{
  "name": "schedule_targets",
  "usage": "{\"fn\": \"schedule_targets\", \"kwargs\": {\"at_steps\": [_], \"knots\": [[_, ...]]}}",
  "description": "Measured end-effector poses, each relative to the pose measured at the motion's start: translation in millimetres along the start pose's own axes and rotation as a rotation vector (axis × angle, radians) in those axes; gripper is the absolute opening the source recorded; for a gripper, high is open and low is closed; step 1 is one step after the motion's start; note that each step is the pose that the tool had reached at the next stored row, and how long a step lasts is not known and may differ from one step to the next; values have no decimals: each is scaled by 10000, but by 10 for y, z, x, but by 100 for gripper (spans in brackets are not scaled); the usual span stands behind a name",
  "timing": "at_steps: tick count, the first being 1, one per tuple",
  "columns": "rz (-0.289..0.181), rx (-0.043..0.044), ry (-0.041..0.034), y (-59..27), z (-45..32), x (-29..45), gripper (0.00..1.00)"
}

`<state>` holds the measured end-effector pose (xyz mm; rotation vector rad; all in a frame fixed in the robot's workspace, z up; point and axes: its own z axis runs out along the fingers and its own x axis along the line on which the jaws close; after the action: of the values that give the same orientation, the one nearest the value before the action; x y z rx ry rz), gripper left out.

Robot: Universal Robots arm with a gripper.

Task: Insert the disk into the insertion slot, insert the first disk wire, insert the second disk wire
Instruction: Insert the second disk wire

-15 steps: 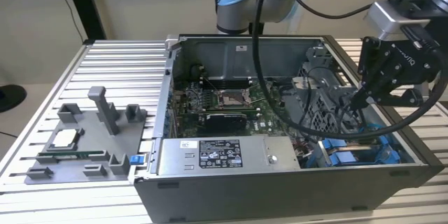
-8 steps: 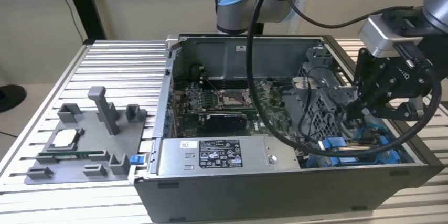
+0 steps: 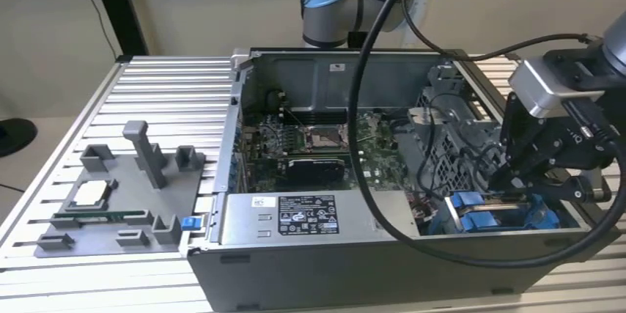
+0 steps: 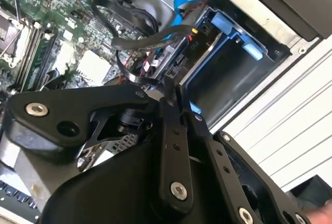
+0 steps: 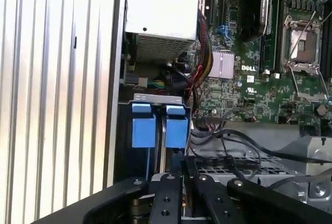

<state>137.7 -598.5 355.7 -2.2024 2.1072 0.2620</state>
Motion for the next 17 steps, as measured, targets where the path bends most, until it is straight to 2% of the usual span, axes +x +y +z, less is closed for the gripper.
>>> {"fn": "schedule_targets", "kwargs": {"at_steps": [2, 4, 6, 9, 10, 12, 13, 14, 17], "knots": [[-3, 26, 0, -10, 28, 6, 0], [-17, 96, 5, -12, 38, 7, 0], [-20, 107, 7, -13, 37, 7, 0], [-23, 112, -40, -9, -8, -1, 0], [-30, 137, -73, -8, -11, -2, 0], [-83, 238, -244, -9, -13, -4, 0], [-128, 270, -369, -10, -13, -4, 0], [-180, 277, -488, -10, -13, -4, 0], [-306, 282, -703, -9, -17, -4, 0]]}}
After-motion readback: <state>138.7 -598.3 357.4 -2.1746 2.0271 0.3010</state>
